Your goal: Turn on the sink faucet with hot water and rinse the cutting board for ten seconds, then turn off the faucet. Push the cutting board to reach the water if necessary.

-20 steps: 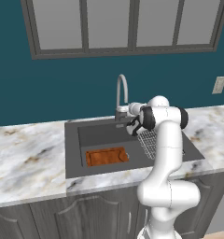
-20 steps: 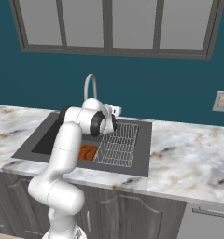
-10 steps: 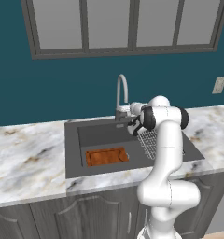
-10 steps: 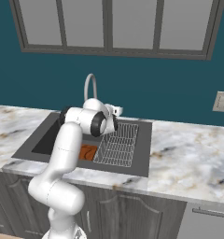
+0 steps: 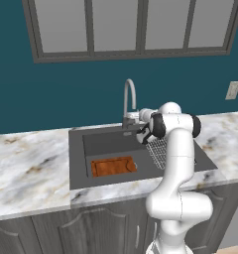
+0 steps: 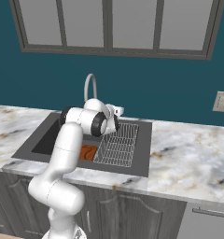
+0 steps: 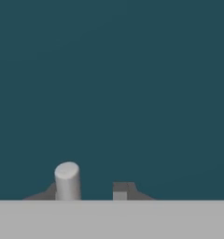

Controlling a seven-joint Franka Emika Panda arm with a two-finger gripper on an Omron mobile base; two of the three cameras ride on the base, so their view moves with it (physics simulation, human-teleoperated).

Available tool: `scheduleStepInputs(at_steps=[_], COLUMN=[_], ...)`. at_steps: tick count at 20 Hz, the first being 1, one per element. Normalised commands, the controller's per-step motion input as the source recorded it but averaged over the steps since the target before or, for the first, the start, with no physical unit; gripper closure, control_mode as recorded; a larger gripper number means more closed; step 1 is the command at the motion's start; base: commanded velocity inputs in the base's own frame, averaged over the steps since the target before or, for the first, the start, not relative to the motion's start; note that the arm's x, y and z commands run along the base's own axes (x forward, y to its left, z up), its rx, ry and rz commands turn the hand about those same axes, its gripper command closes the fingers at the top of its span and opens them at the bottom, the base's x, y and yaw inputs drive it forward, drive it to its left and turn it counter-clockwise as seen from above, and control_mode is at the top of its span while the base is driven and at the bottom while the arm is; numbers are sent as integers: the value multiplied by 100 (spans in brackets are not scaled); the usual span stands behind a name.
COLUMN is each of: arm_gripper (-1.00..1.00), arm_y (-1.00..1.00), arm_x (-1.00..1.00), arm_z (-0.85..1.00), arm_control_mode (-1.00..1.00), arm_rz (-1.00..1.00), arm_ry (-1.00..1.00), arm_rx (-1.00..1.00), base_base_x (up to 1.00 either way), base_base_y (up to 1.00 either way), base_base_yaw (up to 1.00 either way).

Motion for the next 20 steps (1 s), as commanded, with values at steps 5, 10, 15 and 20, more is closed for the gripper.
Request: scheduleStepInputs(at_steps=[5,10,15,20], arm_gripper=[100,100,100,100], arm_y=[-51,-53,-55,-56], arm_x=[-11,-10,-6,-3], arm_z=[0,0,-1,-3], arm_control_mode=[-100,-100,-100,-100], arm_rz=[2,3,3,2], arm_ry=[0,0,0,2], arm_rx=[0,0,0,0], base_base_x=[0,0,0,0], base_base_y=[0,0,0,0], base_base_yaw=[0,0,0,0])
